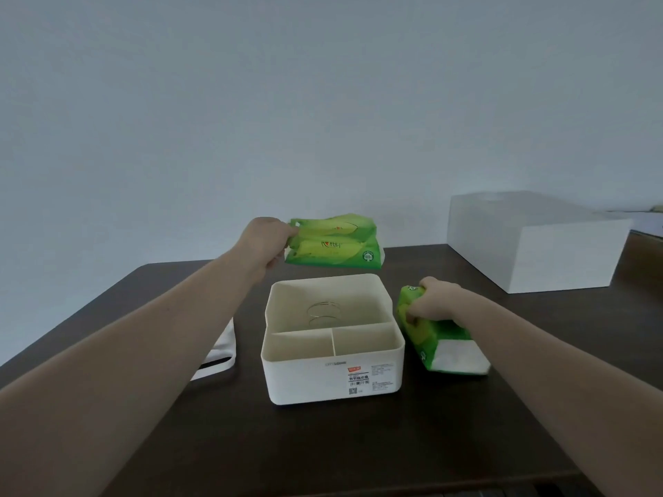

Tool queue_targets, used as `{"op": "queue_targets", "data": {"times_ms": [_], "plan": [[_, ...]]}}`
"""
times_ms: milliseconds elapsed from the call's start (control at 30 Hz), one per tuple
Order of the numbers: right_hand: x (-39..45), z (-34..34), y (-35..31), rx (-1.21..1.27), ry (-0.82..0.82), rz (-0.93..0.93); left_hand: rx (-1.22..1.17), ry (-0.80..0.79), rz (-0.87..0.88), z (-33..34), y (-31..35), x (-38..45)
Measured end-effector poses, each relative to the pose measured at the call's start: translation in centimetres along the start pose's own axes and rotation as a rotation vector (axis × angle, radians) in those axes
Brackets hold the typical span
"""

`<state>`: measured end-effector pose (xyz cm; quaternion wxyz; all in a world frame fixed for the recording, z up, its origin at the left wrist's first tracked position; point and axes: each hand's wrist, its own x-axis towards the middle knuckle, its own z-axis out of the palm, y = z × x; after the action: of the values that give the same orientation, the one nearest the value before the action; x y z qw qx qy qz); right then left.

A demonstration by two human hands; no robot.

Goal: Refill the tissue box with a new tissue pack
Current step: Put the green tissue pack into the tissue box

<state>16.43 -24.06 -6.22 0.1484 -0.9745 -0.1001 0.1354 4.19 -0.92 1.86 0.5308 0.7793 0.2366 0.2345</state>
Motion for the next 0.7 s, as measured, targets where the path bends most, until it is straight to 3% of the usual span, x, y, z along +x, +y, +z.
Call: {"op": "queue_targets", "data": {"times_ms": [167, 267, 433, 533, 700], "plan": [[0.3, -0.6, 0.3, 0.128, 0.041, -0.038, -0.026, 0.066, -0.002, 0.7, -0.9, 1.6], [-0.4, -2.0, -0.2, 0.247, 0.185, -0.120, 0.009, 0.156, 0.002, 0.6, -2.3, 3.1], [-2.9, -5.1, -3.0, 0.239, 0.461, -0.530, 0.241, 0.159, -0.080, -0.5, -5.7, 6.3], [-5.1, -5.8, -5.2, 0.074, 0.373, -0.822, 0.288, 0.059, -0.152, -0.9, -7.5, 7.2], [-6.1, -4.0, -9.1, -0.281, 0.222, -0.995, 0.358, -0.088, -0.221, -0.8, -9.6, 7.2]]}}
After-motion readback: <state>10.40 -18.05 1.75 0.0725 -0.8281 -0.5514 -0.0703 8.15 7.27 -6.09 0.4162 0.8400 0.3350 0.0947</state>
